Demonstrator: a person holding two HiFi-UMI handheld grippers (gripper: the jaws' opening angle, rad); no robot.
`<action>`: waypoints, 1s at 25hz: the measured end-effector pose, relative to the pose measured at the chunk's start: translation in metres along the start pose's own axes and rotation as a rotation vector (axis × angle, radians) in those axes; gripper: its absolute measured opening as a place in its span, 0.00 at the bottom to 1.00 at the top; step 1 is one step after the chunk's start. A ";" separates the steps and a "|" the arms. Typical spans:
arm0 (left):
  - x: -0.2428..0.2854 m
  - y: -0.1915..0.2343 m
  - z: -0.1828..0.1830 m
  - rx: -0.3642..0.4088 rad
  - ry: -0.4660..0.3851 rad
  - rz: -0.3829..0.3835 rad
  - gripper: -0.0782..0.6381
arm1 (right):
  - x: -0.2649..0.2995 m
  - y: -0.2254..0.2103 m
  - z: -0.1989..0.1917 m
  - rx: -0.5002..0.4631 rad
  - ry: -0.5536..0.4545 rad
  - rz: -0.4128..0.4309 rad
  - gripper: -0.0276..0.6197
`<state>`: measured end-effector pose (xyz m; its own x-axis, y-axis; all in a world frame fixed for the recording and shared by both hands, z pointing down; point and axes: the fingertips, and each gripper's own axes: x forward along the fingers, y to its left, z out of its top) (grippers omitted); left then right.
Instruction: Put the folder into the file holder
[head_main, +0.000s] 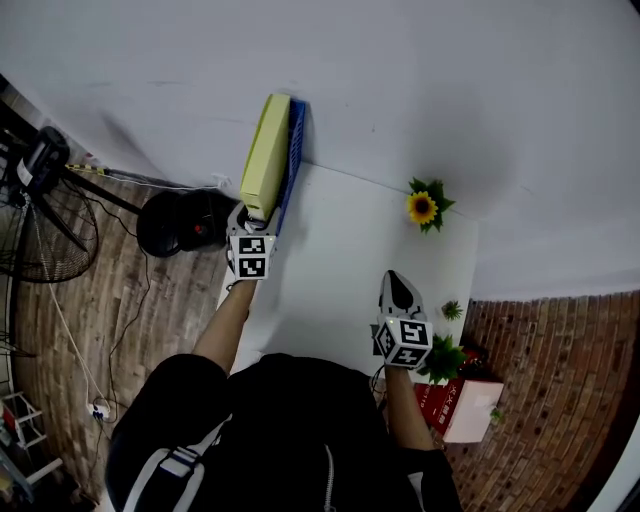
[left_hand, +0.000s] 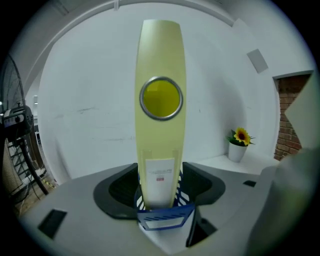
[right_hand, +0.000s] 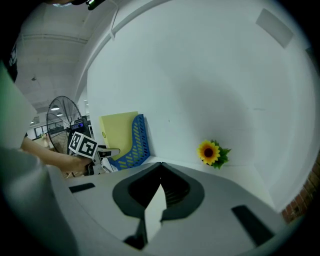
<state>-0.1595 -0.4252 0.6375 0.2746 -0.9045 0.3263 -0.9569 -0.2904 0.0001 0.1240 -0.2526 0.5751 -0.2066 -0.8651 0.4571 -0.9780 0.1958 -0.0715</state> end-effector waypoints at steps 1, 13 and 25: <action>-0.006 -0.001 0.000 0.003 -0.005 -0.003 0.51 | 0.002 0.004 0.000 -0.003 -0.002 0.010 0.05; -0.083 0.016 0.015 -0.026 -0.028 -0.031 0.28 | 0.024 0.051 0.013 -0.058 -0.044 0.131 0.05; -0.126 0.018 0.050 -0.006 -0.052 -0.128 0.16 | 0.027 0.066 0.058 -0.077 -0.155 0.147 0.05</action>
<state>-0.2061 -0.3324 0.5493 0.3984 -0.8755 0.2734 -0.9144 -0.4023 0.0443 0.0524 -0.2900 0.5312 -0.3544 -0.8842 0.3042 -0.9333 0.3544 -0.0571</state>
